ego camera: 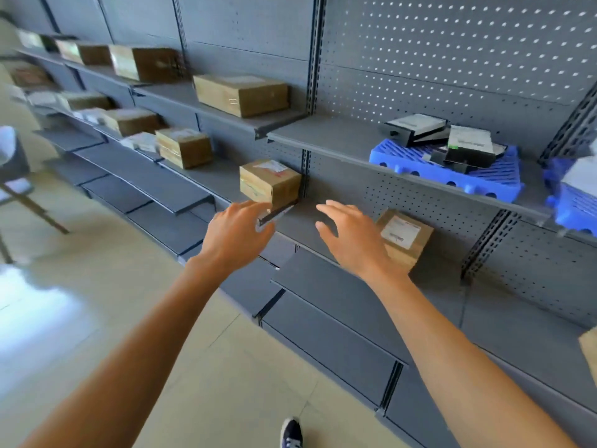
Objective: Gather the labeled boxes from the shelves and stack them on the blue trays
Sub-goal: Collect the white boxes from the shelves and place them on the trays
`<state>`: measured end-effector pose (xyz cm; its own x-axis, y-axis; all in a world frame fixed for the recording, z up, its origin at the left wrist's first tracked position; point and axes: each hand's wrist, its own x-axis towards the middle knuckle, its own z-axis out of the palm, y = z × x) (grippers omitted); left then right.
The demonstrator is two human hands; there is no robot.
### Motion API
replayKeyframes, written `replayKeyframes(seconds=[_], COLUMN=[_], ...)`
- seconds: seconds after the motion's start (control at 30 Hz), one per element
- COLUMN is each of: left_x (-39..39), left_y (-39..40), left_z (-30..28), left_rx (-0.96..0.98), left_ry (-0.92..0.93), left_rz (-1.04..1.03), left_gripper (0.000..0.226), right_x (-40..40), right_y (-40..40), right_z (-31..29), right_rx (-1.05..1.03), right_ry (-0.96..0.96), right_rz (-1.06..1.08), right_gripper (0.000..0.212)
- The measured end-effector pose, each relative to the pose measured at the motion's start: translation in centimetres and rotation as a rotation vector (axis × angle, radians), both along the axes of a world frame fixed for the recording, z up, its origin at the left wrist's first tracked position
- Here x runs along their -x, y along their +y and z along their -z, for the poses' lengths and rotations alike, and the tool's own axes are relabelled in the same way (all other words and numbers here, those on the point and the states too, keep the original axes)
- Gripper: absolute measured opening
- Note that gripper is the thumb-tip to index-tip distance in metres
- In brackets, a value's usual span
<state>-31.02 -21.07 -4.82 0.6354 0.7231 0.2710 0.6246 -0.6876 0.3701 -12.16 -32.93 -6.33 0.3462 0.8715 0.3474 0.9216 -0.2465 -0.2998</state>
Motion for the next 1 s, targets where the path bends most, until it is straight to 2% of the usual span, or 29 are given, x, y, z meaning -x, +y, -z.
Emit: replayKeyframes(seconds=[0.23, 0.5, 0.8, 1.0], left_x=[0.5, 1.9, 8.5, 14.8], left_y=[9.3, 17.0, 24.9, 33.4], left_z=[1.6, 2.7, 4.7, 5.5], left_rx=[-0.001, 0.001, 0.017, -0.002], left_ry=[0.080, 0.105, 0.036, -0.026], left_rz=[-0.107, -0.262, -0.429, -0.516], left_gripper=[0.044, 0.044, 0.042, 0.040], right_x=[-0.7, -0.4, 5.5, 11.3], right_y=[11.1, 22.9, 33.9, 43.6], right_z=[2.0, 3.9, 5.1, 4.9], right_rx=[0.051, 0.047, 0.107, 0.108], right_ry=[0.091, 0.087, 0.055, 0.025], right_rz=[-0.155, -0.314, -0.476, -0.537], right_gripper=[0.042, 0.042, 0.044, 0.045])
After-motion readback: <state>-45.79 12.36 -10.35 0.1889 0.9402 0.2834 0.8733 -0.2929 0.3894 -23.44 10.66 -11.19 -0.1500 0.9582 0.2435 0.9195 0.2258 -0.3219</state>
